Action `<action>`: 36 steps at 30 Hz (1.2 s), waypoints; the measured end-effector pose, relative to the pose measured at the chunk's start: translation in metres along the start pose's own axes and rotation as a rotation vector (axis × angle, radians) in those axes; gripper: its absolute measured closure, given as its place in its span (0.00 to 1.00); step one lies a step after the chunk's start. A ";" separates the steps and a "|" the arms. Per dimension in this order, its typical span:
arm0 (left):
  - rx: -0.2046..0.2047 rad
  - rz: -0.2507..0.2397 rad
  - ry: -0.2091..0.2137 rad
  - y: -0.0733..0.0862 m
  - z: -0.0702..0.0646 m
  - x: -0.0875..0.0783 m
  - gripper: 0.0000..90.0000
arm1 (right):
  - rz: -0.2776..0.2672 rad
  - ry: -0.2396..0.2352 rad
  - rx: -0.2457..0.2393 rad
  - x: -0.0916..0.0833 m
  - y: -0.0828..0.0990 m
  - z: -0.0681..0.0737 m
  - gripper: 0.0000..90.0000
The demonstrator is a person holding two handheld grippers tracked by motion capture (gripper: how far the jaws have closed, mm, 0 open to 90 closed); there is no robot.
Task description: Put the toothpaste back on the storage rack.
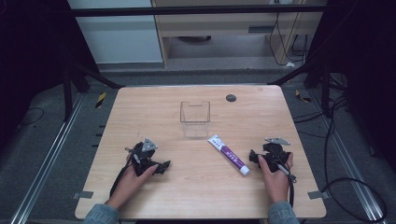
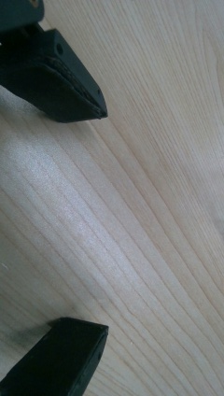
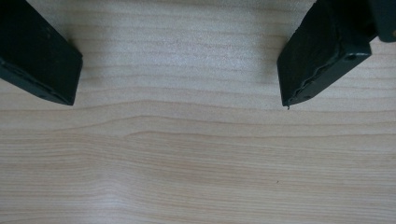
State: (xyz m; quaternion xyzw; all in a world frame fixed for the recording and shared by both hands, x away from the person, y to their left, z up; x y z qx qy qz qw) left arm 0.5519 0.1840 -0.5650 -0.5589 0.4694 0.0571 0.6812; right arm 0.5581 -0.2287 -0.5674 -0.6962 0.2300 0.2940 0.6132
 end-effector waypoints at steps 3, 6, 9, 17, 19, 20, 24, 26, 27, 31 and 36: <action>0.000 0.000 0.000 0.000 0.000 0.000 0.00 | -0.002 0.004 -0.009 0.001 0.000 -0.001 0.00; 0.000 0.000 0.000 0.000 0.000 0.000 0.00 | -0.003 -0.016 -0.029 -0.001 0.001 0.000 0.00; -0.001 0.000 -0.001 0.000 0.000 0.000 0.00 | -0.008 -0.039 -0.047 -0.003 0.003 -0.001 0.01; -0.003 -0.002 -0.001 0.000 0.000 0.000 0.00 | -0.018 -0.062 -0.065 -0.006 0.005 0.001 0.05; -0.001 0.000 -0.001 0.000 0.000 0.000 0.00 | -0.022 -0.066 -0.072 -0.007 0.005 0.001 0.09; -0.001 0.000 -0.002 0.000 0.000 0.000 0.00 | -0.014 -0.076 -0.075 -0.010 0.004 0.001 0.14; -0.001 0.000 -0.002 0.000 0.000 0.000 0.00 | -0.030 -0.122 -0.144 -0.038 -0.007 0.009 0.15; -0.001 0.000 -0.002 0.000 0.000 0.000 0.00 | -0.025 -0.131 -0.164 -0.043 -0.008 0.013 0.16; -0.001 0.000 -0.002 0.000 0.000 0.000 0.00 | -0.026 -0.146 -0.200 -0.052 -0.012 0.020 0.16; -0.003 0.000 -0.004 0.000 0.000 0.000 0.00 | 0.004 -0.201 -0.265 -0.062 -0.017 0.037 0.21; -0.004 0.000 -0.005 0.000 0.000 0.000 0.00 | 0.049 -0.246 -0.341 -0.062 -0.026 0.055 0.30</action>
Point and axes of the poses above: each handheld gripper's, and its own axes: x roughly forward along the jaws, y roughly out of its underside, z roughly to its left, the point moved 8 cm from there along x, roughly forward along the jaws, and after that the axes turned 7 degrees about -x, right-handed, at the moved point
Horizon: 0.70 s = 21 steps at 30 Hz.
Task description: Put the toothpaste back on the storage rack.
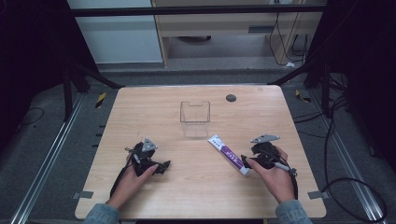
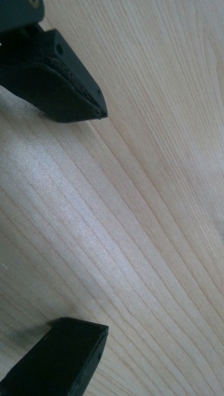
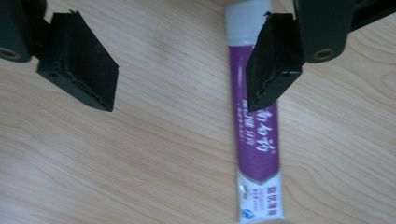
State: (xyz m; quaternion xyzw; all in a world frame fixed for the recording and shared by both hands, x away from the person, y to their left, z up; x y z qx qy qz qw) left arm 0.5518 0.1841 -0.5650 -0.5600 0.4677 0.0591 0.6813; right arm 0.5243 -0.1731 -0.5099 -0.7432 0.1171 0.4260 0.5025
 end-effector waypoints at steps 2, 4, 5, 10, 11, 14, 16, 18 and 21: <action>-0.001 0.000 0.000 0.000 0.000 0.000 0.00 | 0.015 -0.021 -0.019 0.002 -0.006 0.005 0.33; -0.002 0.000 0.000 0.000 0.000 0.000 0.00 | 0.038 -0.033 -0.036 0.006 -0.010 0.009 0.33; -0.002 0.000 0.000 0.000 0.000 0.000 0.00 | 0.038 -0.033 -0.036 0.006 -0.010 0.009 0.33; -0.001 0.000 0.000 0.000 0.000 0.000 0.00 | 0.081 -0.079 -0.062 0.015 -0.021 0.019 0.34; -0.001 0.000 0.000 0.000 0.000 0.000 0.00 | 0.088 -0.081 -0.070 0.016 -0.023 0.020 0.34; -0.001 0.000 0.000 0.000 0.000 0.000 0.00 | 0.092 -0.104 -0.085 0.018 -0.030 0.025 0.33; -0.002 0.000 0.000 0.000 0.000 0.000 0.00 | 0.104 -0.112 -0.099 0.021 -0.033 0.028 0.35; -0.002 0.000 0.001 0.000 0.000 0.000 0.00 | 0.116 -0.122 -0.097 0.024 -0.034 0.031 0.35; -0.002 0.000 0.000 0.000 0.000 0.000 0.00 | 0.134 -0.129 -0.117 0.028 -0.038 0.034 0.37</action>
Point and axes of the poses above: each handheld gripper's, and its own axes: x roughly forward along the jaws, y roughly out of its underside, z roughly to its left, the point moved 8 cm from there along x, roughly forward along the jaws, and after that the axes turned 7 degrees about -x, right-handed, at the moved point
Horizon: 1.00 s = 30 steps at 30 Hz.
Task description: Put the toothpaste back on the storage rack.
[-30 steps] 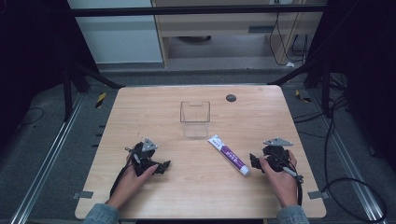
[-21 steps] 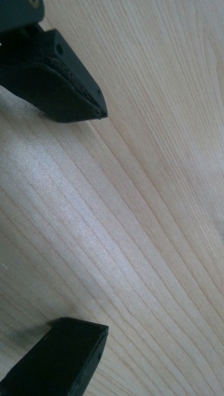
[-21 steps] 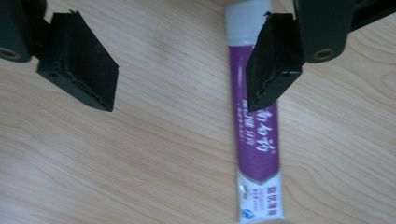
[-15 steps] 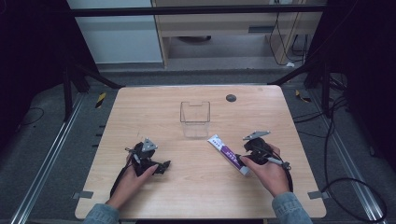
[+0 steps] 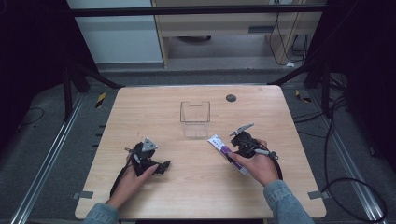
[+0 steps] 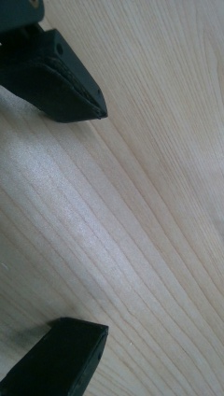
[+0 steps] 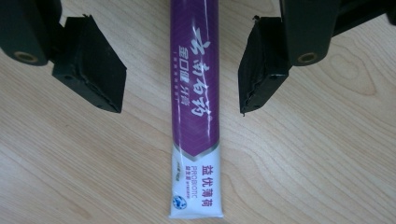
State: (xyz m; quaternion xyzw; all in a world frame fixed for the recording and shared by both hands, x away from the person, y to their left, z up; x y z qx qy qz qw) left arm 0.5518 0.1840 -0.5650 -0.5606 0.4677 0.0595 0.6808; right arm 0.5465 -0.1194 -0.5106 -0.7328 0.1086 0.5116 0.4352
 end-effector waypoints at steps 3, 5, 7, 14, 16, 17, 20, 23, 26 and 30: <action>0.000 0.000 0.000 0.000 0.000 0.000 0.00 | 0.018 0.004 -0.015 0.004 -0.005 0.000 0.38; 0.000 0.000 0.000 0.000 0.000 0.000 0.00 | 0.020 0.000 -0.016 0.004 -0.008 0.000 0.39; 0.000 0.000 0.001 0.000 0.000 0.000 0.00 | 0.033 -0.007 -0.026 0.008 -0.013 0.000 0.41; 0.001 0.000 0.000 0.000 0.000 0.000 0.00 | 0.066 -0.004 -0.039 0.015 -0.023 -0.005 0.40; 0.001 0.000 0.000 0.000 0.000 0.000 0.00 | 0.070 -0.007 -0.038 0.016 -0.024 -0.005 0.40; 0.002 0.000 0.000 0.000 0.000 0.000 0.00 | 0.077 -0.009 -0.035 0.018 -0.026 -0.007 0.40; 0.002 0.000 0.000 0.000 0.000 0.000 0.00 | 0.091 -0.013 -0.027 0.020 -0.027 -0.008 0.41; 0.002 0.000 0.000 0.000 0.000 0.000 0.00 | 0.093 -0.038 -0.017 0.023 -0.029 -0.007 0.41; 0.002 0.000 0.000 0.000 0.000 0.000 0.00 | 0.110 -0.040 -0.015 0.026 -0.029 -0.006 0.41; 0.002 0.000 0.000 0.000 0.000 0.000 0.00 | 0.127 -0.043 -0.019 0.031 -0.029 -0.006 0.41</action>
Point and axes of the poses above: each handheld gripper's, and its own axes: x roughly forward along the jaws, y roughly out of its underside, z roughly to its left, the point moved 8 cm from there along x, roughly forward along the jaws, and after that the axes turned 7 degrees about -x, right-handed, at the moved point
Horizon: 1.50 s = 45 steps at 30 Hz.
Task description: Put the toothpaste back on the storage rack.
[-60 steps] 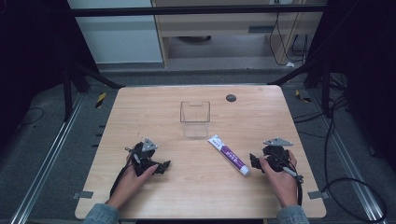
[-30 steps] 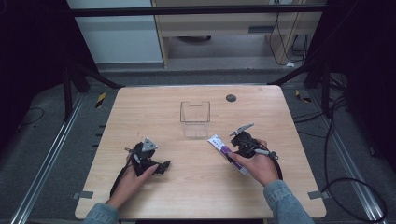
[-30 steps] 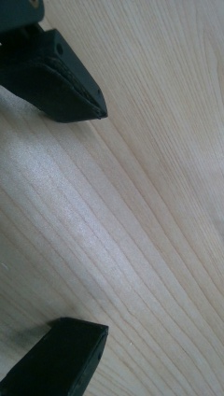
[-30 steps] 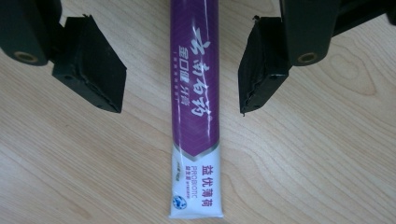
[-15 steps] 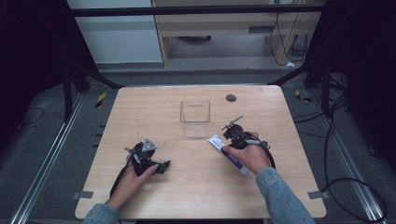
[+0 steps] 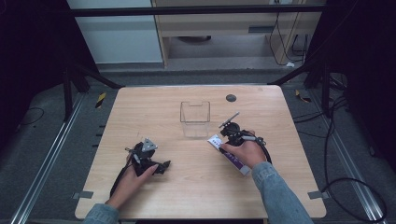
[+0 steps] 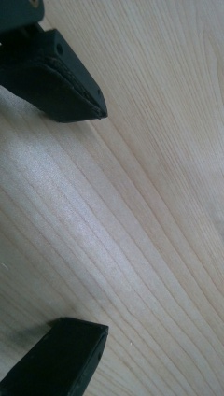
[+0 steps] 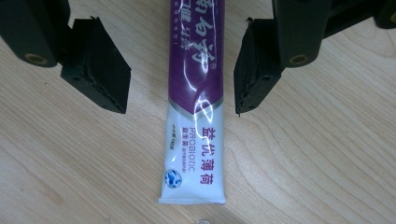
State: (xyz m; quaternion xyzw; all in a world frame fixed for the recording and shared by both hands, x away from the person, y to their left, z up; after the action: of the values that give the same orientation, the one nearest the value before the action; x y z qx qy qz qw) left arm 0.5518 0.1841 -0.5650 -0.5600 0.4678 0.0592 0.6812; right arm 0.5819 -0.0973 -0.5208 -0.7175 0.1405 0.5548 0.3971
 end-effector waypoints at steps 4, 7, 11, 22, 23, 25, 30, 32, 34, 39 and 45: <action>0.000 0.000 0.000 0.000 0.000 0.000 0.00 | 0.020 -0.013 0.009 0.007 0.000 0.003 0.42; 0.000 0.000 0.000 0.000 0.000 0.000 0.00 | 0.041 -0.013 0.007 0.013 0.001 0.005 0.44; 0.000 0.000 0.001 0.000 0.000 0.000 0.00 | 0.052 -0.024 0.014 0.017 0.001 0.004 0.47; 0.000 0.000 0.001 0.000 0.000 0.000 0.00 | 0.069 -0.035 0.026 0.024 0.000 0.004 0.53; 0.000 0.000 0.000 0.000 0.000 0.000 0.00 | 0.068 -0.038 0.026 0.024 0.000 0.005 0.53; 0.000 0.001 0.000 0.000 0.000 0.000 0.00 | 0.068 -0.040 0.031 0.025 -0.001 0.005 0.54; 0.000 0.000 0.001 0.000 0.000 0.000 0.00 | 0.072 -0.043 0.024 0.026 -0.001 0.005 0.55; 0.000 0.001 -0.001 0.000 0.000 0.000 0.00 | 0.078 -0.047 0.030 0.026 0.000 0.005 0.56; 0.000 0.001 -0.001 0.000 0.000 0.000 0.00 | 0.076 -0.047 0.027 0.027 0.000 0.005 0.58; 0.000 0.001 0.000 0.000 0.000 0.000 0.00 | 0.077 -0.044 0.024 0.026 0.000 0.006 0.60; -0.001 0.000 0.001 0.000 0.000 0.000 0.00 | 0.073 -0.026 0.007 0.026 0.000 0.006 0.63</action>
State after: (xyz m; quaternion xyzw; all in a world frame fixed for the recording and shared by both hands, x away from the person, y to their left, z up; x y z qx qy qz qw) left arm 0.5520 0.1838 -0.5650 -0.5603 0.4683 0.0593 0.6807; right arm 0.5866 -0.0866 -0.5453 -0.7031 0.1632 0.5779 0.3808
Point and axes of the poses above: each handheld gripper's, and its own axes: x roughly forward along the jaws, y roughly out of its underside, z roughly to its left, the point moved 8 cm from there along x, roughly forward along the jaws, and after that the axes turned 7 degrees about -x, right-handed, at the moved point
